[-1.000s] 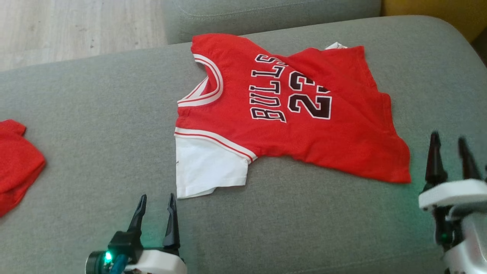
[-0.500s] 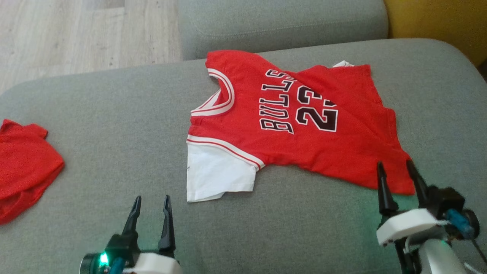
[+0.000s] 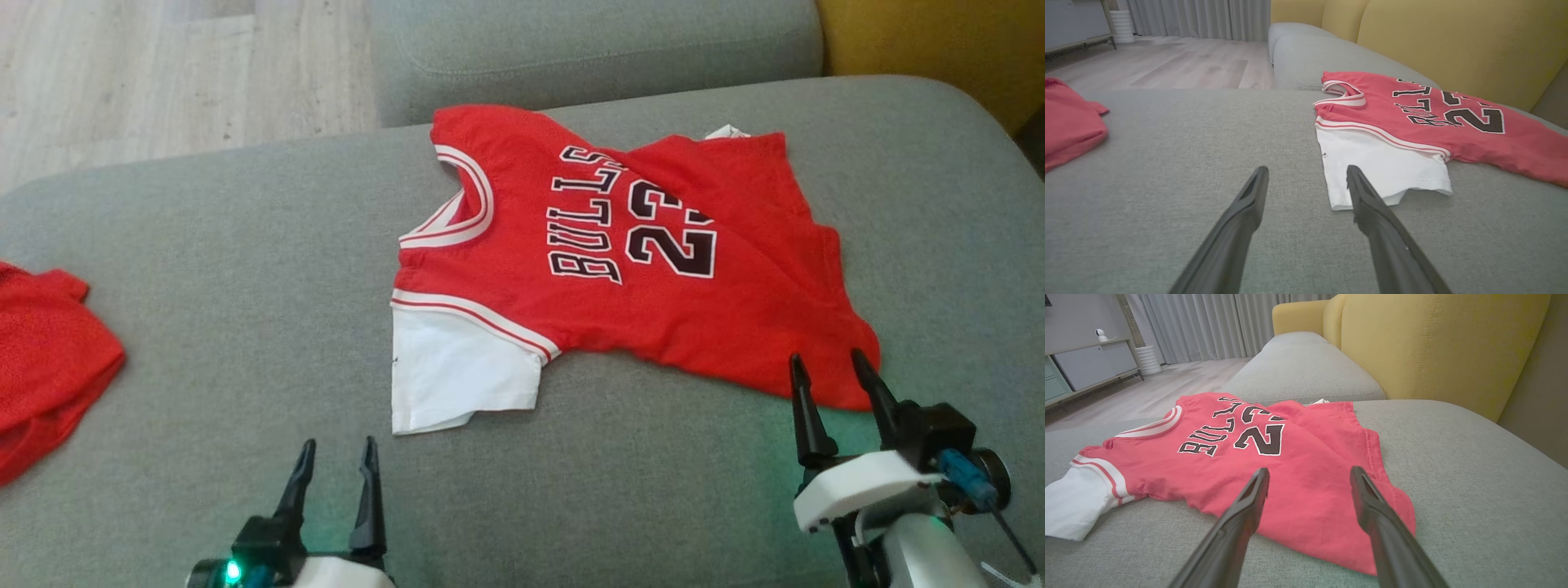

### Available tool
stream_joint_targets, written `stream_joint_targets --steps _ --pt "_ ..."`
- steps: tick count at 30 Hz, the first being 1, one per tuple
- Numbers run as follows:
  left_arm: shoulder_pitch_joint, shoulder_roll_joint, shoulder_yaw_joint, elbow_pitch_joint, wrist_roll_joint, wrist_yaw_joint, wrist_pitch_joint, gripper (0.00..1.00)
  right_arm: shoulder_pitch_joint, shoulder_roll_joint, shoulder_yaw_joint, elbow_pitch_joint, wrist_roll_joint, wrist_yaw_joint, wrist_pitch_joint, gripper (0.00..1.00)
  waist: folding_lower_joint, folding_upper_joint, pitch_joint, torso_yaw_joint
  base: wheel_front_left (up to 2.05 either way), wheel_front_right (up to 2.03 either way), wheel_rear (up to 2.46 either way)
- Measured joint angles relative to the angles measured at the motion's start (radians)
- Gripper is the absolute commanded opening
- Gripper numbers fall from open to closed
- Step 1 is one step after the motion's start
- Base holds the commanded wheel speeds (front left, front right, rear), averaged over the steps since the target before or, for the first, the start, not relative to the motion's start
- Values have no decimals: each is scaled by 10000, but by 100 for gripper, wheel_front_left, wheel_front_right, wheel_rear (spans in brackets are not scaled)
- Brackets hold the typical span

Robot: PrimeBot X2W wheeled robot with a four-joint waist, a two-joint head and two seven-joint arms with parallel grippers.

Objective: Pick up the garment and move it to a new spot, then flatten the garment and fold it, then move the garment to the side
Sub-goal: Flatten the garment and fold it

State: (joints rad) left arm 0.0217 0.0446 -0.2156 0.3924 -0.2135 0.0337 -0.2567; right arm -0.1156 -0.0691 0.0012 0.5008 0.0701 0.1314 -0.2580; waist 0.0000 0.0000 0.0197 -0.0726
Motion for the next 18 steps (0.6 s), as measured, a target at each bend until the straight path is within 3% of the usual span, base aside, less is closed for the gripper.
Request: stream_joint_targets --steps 10,18 --pt "-1662 -8 -391 1415 -1641 -230 0 100 -662 -12 366 -63 470 0 0 100 3 0 808 -1045 0 0 0" --pt "-2112 -4 -203 3104 -1473 291 -190 100 -795 -17 387 -263 800 0 0 100 0 0 1345 -1988 0 0 0"
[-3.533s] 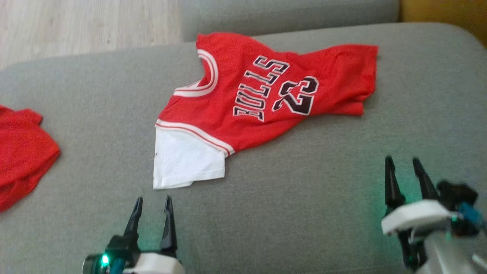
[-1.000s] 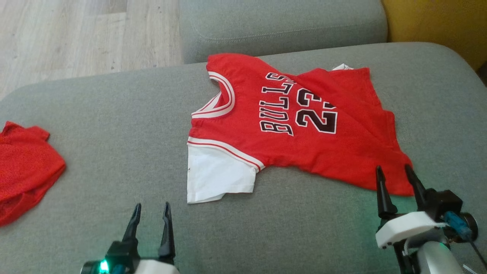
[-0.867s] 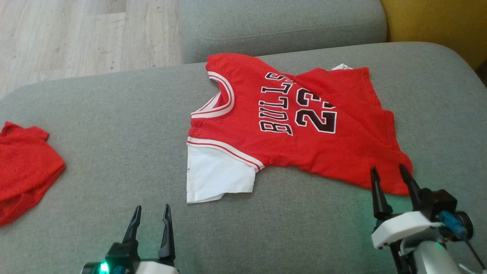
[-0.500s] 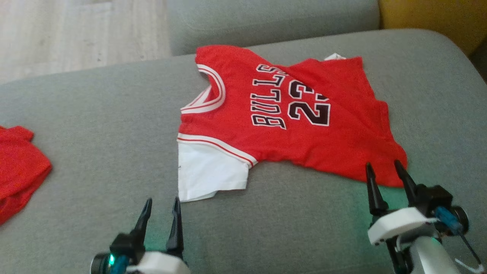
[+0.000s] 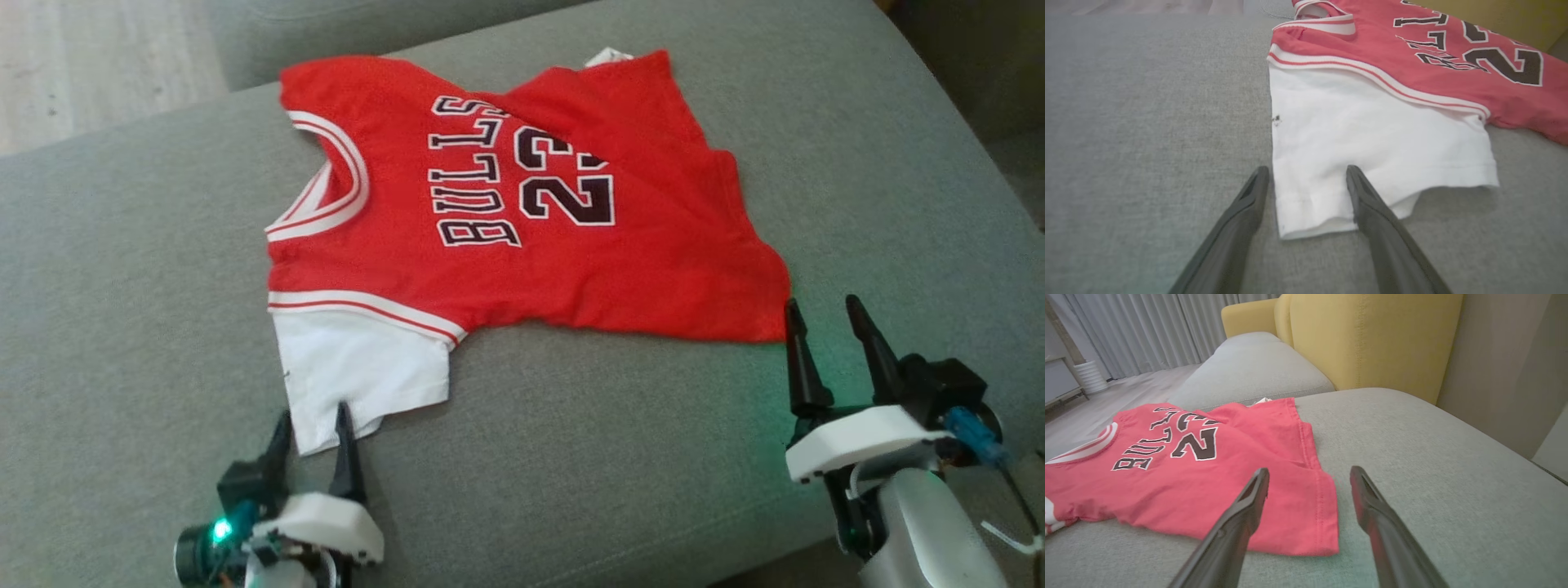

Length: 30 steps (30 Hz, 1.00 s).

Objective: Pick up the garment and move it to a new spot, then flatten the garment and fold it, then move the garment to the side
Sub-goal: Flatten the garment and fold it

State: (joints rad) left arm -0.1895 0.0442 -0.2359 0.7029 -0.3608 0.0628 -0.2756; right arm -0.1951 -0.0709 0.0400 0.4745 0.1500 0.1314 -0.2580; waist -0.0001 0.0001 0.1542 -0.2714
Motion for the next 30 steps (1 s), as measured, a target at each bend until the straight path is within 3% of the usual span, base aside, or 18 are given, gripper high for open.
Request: stream_joint_targets --steps 3,4,5,12,30 --pt "-381 0 -102 242 -2 -13 -42 100 4 0 -148 13 67 0 0 100 1 0 141 -149 0 0 0" --pt "-441 21 -192 339 -2 -21 -77 46 6 0 -171 31 69 0 0 100 1 0 157 -170 0 0 0" --pt "-521 33 -234 418 -6 -71 -77 0 11 0 -182 50 69 0 0 100 0 0 159 -178 0 0 0" --pt "-530 46 -263 416 -77 -94 -35 0 12 10 -238 169 69 0 0 100 1 0 89 -225 0 0 0" --pt "129 4 606 -1705 667 90 190 0 -31 115 -848 1473 416 0 0 100 1 0 265 513 0 0 0"
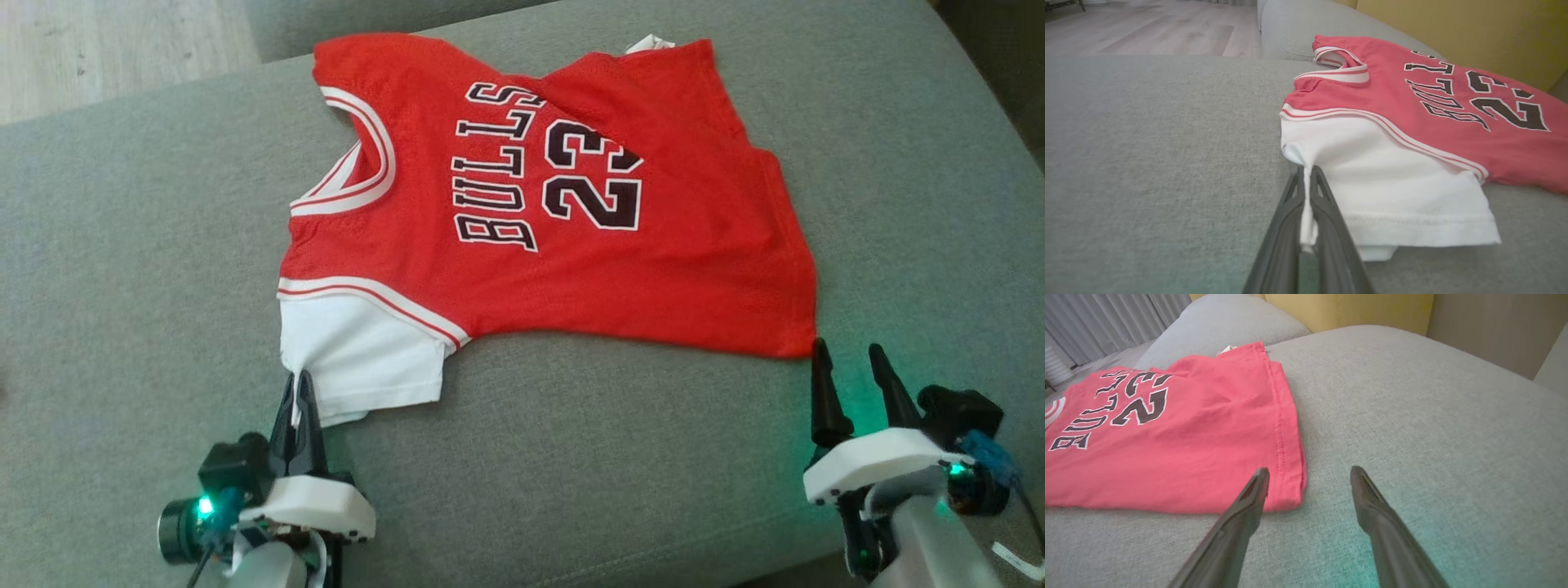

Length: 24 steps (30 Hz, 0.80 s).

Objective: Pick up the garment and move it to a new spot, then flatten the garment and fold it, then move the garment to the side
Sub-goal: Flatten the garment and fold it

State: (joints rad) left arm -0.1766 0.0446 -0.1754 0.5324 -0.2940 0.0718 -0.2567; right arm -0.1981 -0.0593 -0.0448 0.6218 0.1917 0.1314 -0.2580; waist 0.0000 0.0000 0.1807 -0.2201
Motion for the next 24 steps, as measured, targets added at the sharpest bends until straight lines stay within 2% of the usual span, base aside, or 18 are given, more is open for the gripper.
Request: stream_joint_targets --steps 5,12,13,14,15,21,24 --pt "102 0 25 -10 79 -13 0 0 -367 92 -238 617 650 0 2 100 0 0 99 154 0 0 0" --pt "86 0 -21 4 228 -105 0 0 -1008 111 493 2006 830 0 -8 100 0 0 322 359 0 0 0" --pt "83 2 -40 12 230 -109 0 0 -1020 104 614 2180 947 0 -61 93 0 0 330 387 0 0 0" --pt "78 2 -58 27 257 -115 0 0 -1077 81 709 2334 1089 0 -121 40 -1 0 330 412 0 0 0" --pt "75 2 -94 40 268 -115 0 0 -1180 61 794 2504 1191 0 -136 2 -1 0 325 434 0 0 0" --pt "77 0 -111 -29 267 -199 0 0 -1344 40 882 2610 1816 0 -100 0 0 0 153 505 0 0 0" --pt "107 -10 6 -391 125 -211 0 0 -1096 35 984 2010 2184 0 0 0 0 0 -66 539 0 0 0"
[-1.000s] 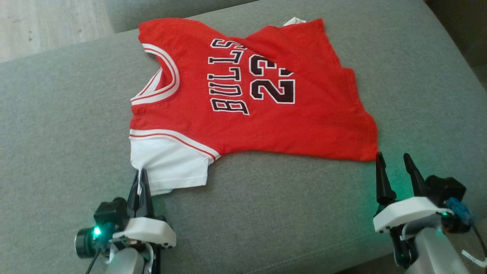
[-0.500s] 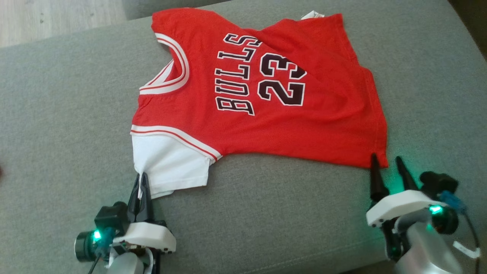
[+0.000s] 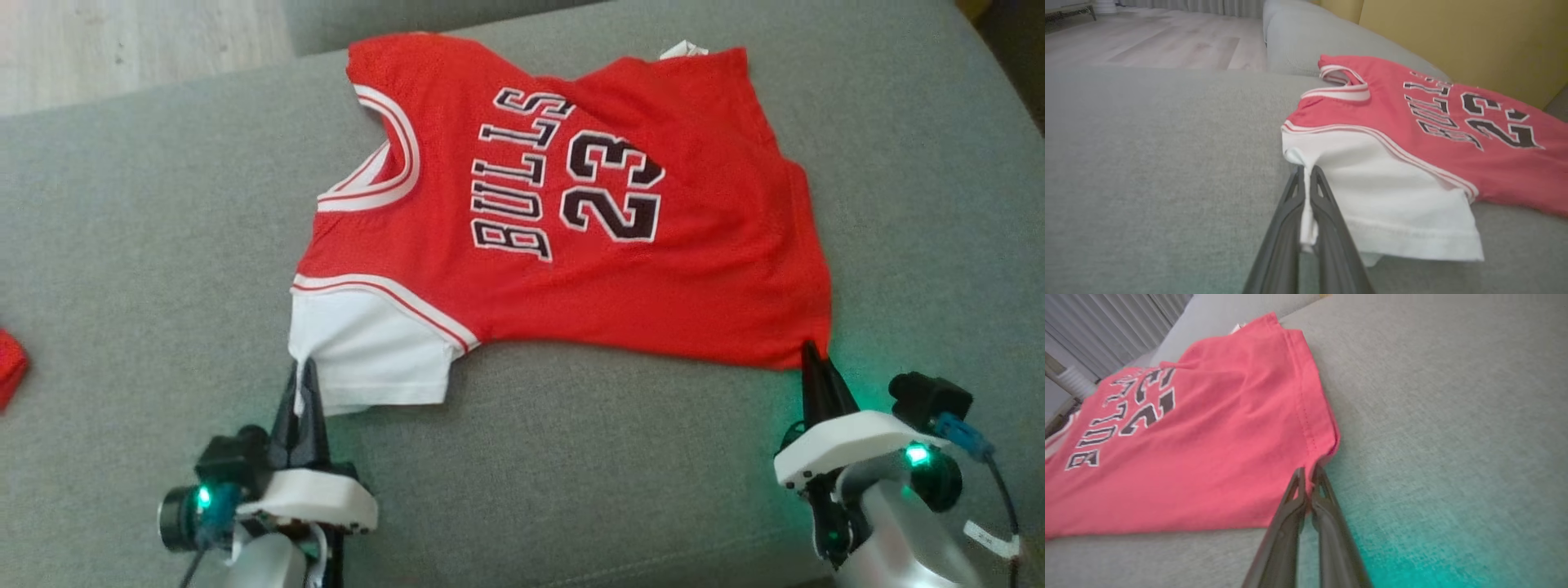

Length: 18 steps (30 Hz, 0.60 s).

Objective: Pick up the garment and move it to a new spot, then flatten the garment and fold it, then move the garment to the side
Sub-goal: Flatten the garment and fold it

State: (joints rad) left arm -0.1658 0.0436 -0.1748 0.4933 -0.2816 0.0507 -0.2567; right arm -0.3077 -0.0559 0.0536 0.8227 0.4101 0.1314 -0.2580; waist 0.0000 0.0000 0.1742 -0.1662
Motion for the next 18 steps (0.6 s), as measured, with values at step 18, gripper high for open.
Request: stream_joint_targets --steps 18 --pt "-3149 328 1369 -3588 1350 -1584 -12 0 -2798 -1965 1104 -5346 2566 0 0 0 -1 0 -1927 852 0 0 0"
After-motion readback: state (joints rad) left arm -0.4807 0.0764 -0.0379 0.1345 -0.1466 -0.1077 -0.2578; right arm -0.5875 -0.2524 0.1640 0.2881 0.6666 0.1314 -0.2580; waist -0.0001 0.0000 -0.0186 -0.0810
